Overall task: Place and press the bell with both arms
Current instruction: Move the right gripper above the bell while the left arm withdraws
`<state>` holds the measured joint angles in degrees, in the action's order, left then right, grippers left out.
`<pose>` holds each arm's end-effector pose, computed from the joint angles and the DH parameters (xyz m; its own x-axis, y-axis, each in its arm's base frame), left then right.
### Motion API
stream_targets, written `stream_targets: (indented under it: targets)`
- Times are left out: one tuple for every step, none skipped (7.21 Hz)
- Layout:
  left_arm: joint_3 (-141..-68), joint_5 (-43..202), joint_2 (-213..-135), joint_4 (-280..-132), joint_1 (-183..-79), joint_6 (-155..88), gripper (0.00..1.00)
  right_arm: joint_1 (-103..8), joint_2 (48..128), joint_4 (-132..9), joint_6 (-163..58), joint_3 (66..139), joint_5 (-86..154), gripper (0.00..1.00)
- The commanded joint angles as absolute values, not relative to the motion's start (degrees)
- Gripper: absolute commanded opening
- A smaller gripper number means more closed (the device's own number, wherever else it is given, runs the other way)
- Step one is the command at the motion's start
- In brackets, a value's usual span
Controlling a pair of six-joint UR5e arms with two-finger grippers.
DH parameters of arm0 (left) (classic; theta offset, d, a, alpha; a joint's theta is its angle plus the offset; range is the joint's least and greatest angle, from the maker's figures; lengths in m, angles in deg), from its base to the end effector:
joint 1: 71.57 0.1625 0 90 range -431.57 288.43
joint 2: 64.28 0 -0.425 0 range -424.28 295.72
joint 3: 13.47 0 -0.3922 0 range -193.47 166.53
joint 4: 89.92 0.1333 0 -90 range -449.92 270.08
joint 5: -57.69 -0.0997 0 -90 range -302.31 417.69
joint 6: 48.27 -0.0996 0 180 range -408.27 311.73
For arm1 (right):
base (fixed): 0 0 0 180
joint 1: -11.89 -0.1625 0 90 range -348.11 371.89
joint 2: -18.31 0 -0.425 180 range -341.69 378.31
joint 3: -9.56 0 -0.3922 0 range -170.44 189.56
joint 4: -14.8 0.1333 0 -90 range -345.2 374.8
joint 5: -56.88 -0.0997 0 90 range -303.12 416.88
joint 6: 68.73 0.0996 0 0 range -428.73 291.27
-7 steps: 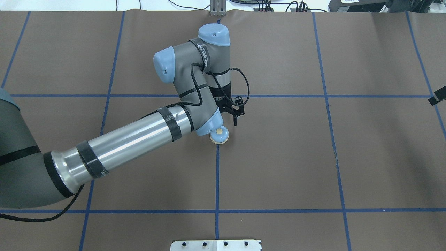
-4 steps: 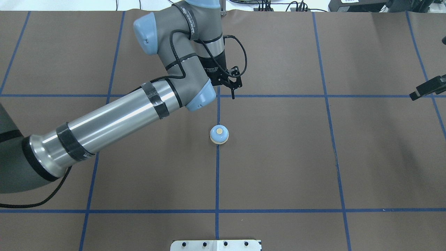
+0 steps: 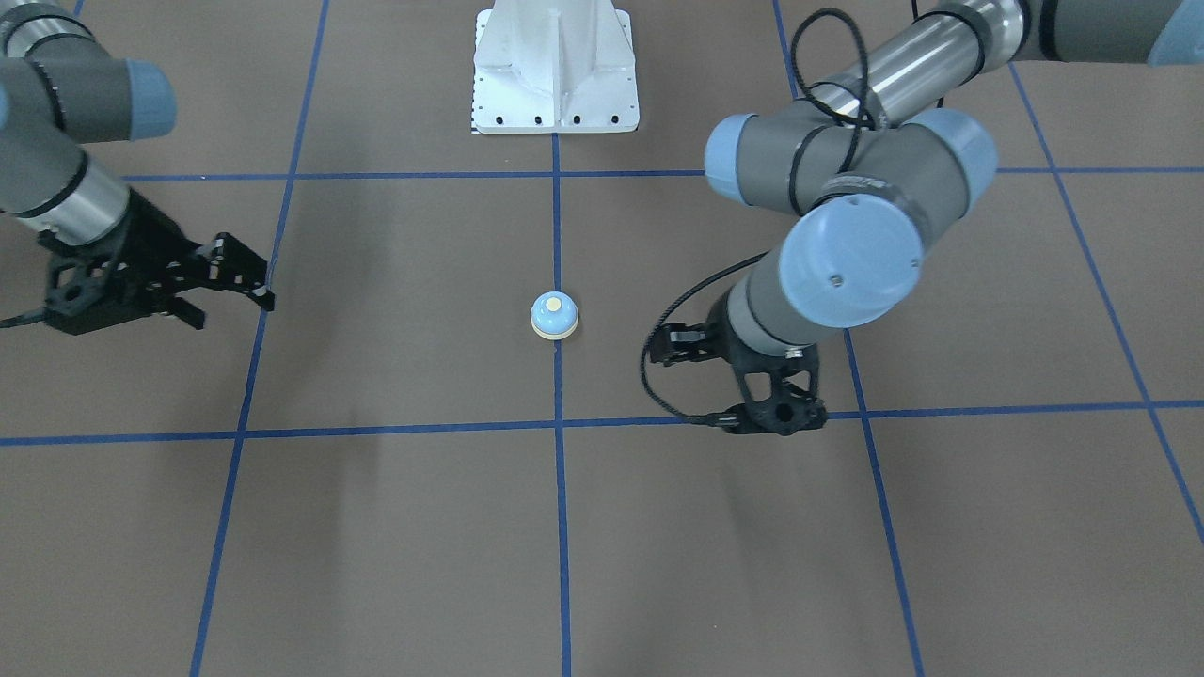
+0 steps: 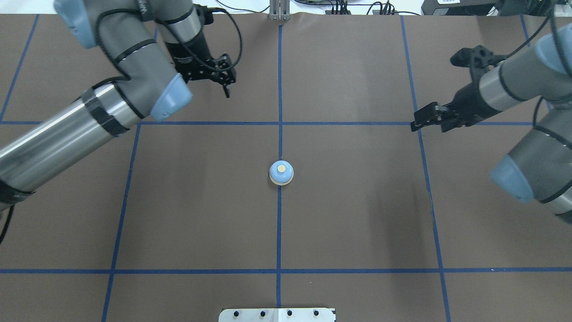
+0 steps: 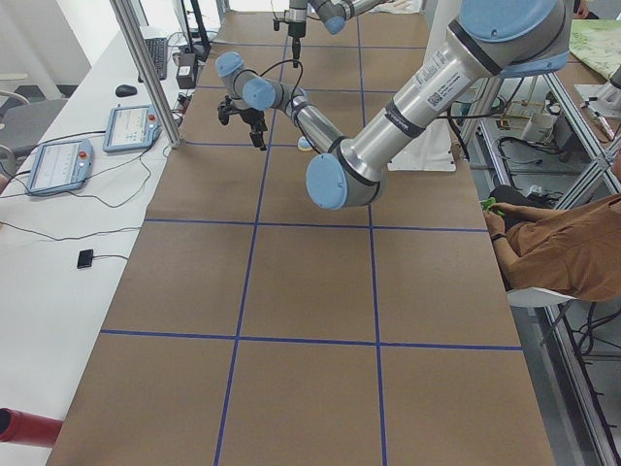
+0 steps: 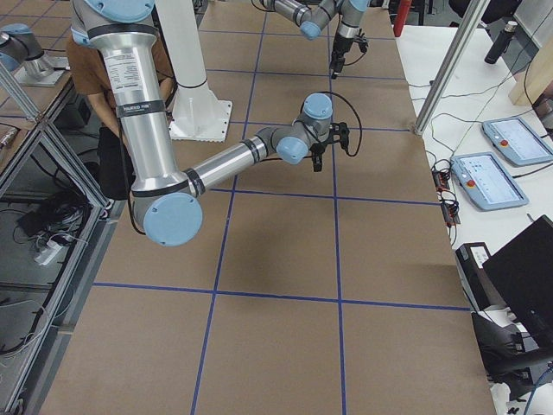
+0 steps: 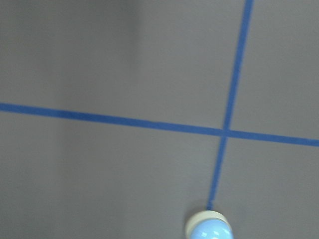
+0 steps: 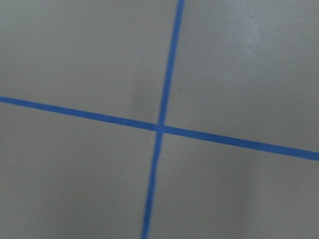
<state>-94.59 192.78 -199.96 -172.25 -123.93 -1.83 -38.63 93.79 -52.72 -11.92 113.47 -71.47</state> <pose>0.4019 -0.6239 0.2374 0.6267 -0.0160 -0.7791 -0.1151 0.9869 -0.1128 -0.3104 -0.4892 0.3591 0.4992 -0.0691 0.8637 -0.0309 0.9948 0.0975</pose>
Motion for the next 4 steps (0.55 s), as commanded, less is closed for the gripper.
stream_targets:
  targets:
    - [-104.8,188.3,-185.3,-172.2,-128.9,-16.4,0.99,-27.1,81.5,-65.4,-1.8,114.8,-62.8,0.00]
    - [-106.8,186.6,-180.4,-172.2,-131.0,-22.5,0.99,-20.9,75.5,-73.3,-1.0,114.2,-56.5,0.00]
    - [-109.0,184.7,-177.6,-172.3,-131.7,-24.1,0.99,-18.2,68.7,-74.0,4.3,109.3,-54.6,0.00]
    - [-110.3,183.6,-175.8,-172.3,-131.7,-24.5,0.99,-16.6,61.8,-74.1,7.0,101.7,-54.2,0.00]
